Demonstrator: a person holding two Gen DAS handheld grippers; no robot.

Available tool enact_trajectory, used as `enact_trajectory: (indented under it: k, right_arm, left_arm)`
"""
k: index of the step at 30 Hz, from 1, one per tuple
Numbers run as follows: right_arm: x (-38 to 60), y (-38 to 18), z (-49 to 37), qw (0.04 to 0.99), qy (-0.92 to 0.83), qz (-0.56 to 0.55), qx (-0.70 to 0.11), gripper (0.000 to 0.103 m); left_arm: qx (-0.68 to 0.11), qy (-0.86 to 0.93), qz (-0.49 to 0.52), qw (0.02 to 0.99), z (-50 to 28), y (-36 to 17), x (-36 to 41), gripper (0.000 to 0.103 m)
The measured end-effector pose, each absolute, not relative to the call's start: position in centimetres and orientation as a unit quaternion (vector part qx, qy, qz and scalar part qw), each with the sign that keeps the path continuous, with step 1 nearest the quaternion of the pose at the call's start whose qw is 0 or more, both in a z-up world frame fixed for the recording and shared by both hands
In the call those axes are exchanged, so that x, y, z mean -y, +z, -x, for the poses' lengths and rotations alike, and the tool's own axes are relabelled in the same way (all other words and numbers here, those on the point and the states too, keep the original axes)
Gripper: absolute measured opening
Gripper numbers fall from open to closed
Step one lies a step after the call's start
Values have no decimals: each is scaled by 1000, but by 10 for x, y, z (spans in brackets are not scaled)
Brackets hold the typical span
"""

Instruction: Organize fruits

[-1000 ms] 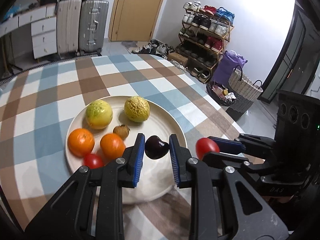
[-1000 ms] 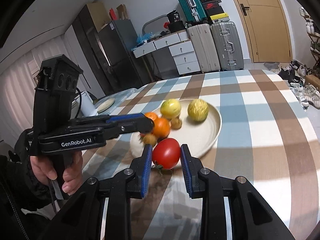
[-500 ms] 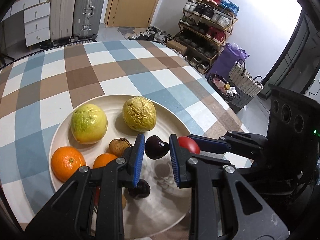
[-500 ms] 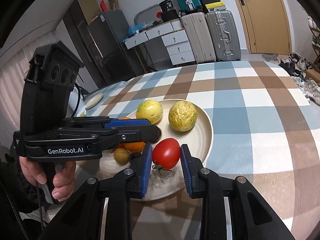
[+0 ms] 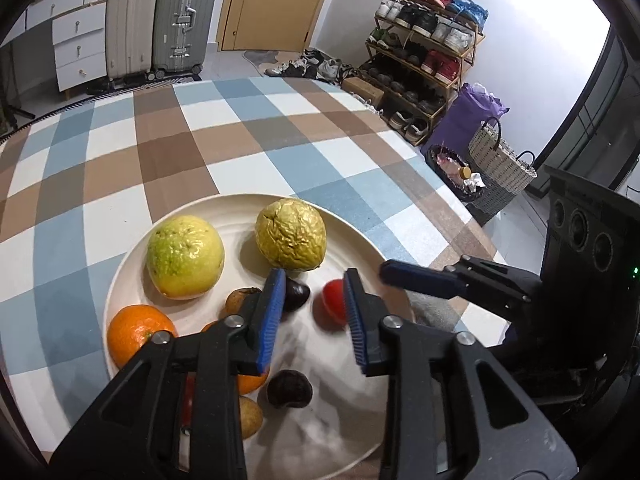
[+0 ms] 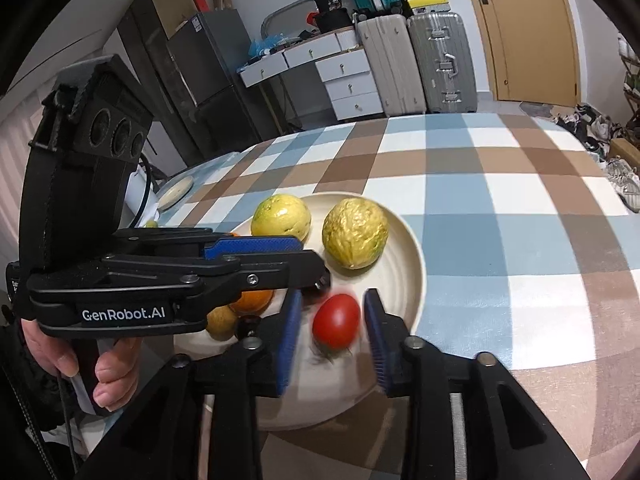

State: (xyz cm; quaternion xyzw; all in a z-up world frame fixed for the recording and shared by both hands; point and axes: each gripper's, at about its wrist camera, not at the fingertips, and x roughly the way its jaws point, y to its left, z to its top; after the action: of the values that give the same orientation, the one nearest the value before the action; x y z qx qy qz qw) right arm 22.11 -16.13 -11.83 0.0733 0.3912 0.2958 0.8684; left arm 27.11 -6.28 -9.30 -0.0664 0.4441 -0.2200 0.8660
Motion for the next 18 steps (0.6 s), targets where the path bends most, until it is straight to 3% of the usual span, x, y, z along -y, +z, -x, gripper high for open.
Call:
enact_trajectory:
  k: [2,3,5,7,11,16,18]
  right_arm:
    - [167,-114,-216,871,298,-85,-382,58]
    - [170,-112,-214,872,297,-88,-378,71]
    - [178,-106,-204,880,292,-98,-363,82]
    - [185,-99,-193,886,288,-104,-349,85]
    - [196,-87,-172,900,262,-111,-329,97]
    - [204,-64,-146,920,232,-111,-294,103]
    - [204,-52,-135,926,230,-108,-279,103]
  left_arm:
    - [-436,-221,73,869,-265,-86,60,46]
    - [-431,-222,76,871,-261,-82,58,49]
    - [-421,-220,76,877,-252,-72,56,53]
    - [-409,-216,73,883,-241,-62,55,58]
    - [-387,-199,70,897,-217,-40,50,77]
    - [-352,-173,46,919,-181,-13,47,83]
    - [-339,-164,50,925,-168,-4,41,93]
